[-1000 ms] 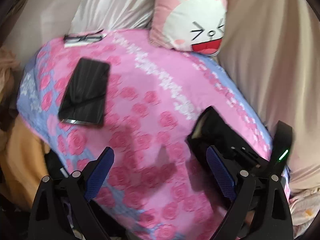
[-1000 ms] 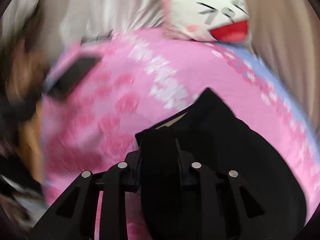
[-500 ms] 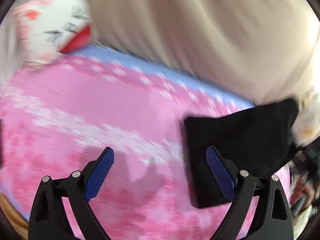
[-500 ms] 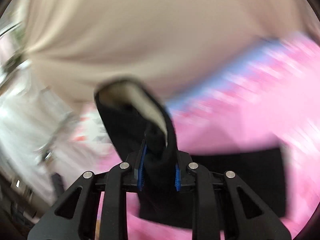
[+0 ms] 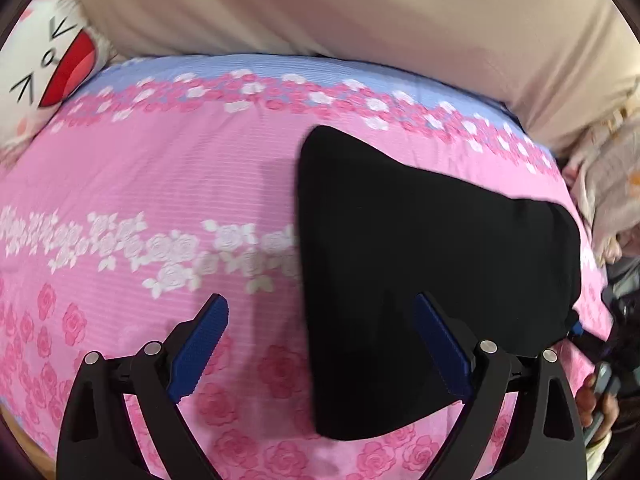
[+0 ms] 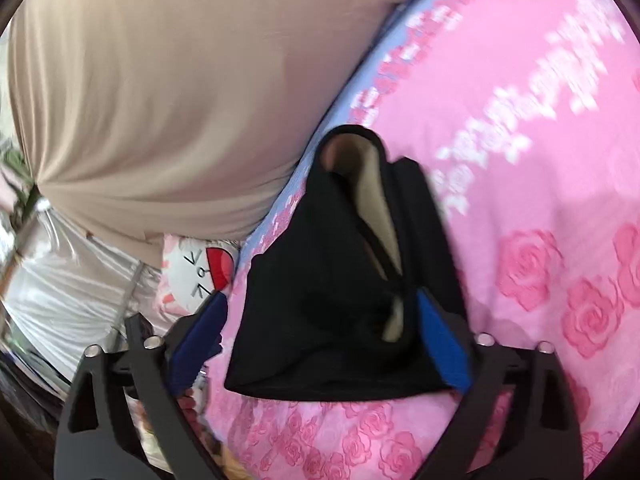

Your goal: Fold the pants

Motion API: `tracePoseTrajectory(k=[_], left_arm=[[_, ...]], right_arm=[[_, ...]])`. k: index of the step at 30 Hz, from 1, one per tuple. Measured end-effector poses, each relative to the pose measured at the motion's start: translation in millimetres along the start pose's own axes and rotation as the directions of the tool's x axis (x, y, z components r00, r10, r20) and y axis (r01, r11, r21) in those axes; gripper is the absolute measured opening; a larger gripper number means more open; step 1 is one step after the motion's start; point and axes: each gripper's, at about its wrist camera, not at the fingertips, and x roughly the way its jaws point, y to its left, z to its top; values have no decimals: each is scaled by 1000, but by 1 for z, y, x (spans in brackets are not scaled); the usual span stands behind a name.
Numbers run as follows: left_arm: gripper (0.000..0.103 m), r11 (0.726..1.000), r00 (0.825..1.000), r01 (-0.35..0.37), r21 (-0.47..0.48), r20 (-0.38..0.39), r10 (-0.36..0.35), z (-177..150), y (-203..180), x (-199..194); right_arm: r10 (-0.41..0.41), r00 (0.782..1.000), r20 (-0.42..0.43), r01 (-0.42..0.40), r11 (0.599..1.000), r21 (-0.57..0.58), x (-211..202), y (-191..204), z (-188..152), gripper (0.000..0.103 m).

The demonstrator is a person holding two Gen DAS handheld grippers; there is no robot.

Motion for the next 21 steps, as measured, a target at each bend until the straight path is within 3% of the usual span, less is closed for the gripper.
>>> tracePoseTrajectory(k=[1,2,3,4,5,7,9,10,13,15,16,19,21], left_arm=[[91,1000,1000,-14,18,-5,14,1,-8,6],[91,998,999,-35,43,-10,36,-1,-15,11],[91,996,998,-58,70,-17,59,-2,-22,16],[91,993,997,-76,94,-21,79,-4,-28,19],[91,988,994,-98,123,-27,102,-7,-35,23],[92,979,992,-126,162,-10,129,-13,-43,22],[93,971,991,-137,195,15,137,-19,-47,23],[93,970,991,-135,200,17,135,-21,-47,25],[98,973,989,-149,175,20,148,-22,-45,30],[97,980,992,-125,155,12,125,-19,-40,24],[97,981,992,-123,149,13,123,-19,-39,22],[97,974,987,-163,154,26,161,-19,-40,21],[97,969,983,-183,164,35,180,-22,-43,23]], right_arm=[[-39,999,-4,39,998,-40,1,4,2,82],[-104,995,-5,103,991,-82,9,10,2,56],[-167,986,-11,164,979,-119,13,19,0,44],[-164,987,-5,162,980,-115,9,20,0,20],[-130,992,8,130,987,-99,-1,23,0,17],[-101,994,50,105,991,-81,-28,28,-5,17],[-190,981,30,192,977,-93,-28,17,-10,18],[-252,968,-15,249,963,-101,-20,4,-12,25],[-180,984,-12,180,984,3,-33,-8,-19,28],[-213,976,44,214,977,2,-48,1,-18,42],[-264,959,98,268,963,-31,-59,11,-19,59],[-345,920,188,374,916,-148,-74,45,-23,57],[-331,919,213,378,893,-244,-70,71,-28,41]])
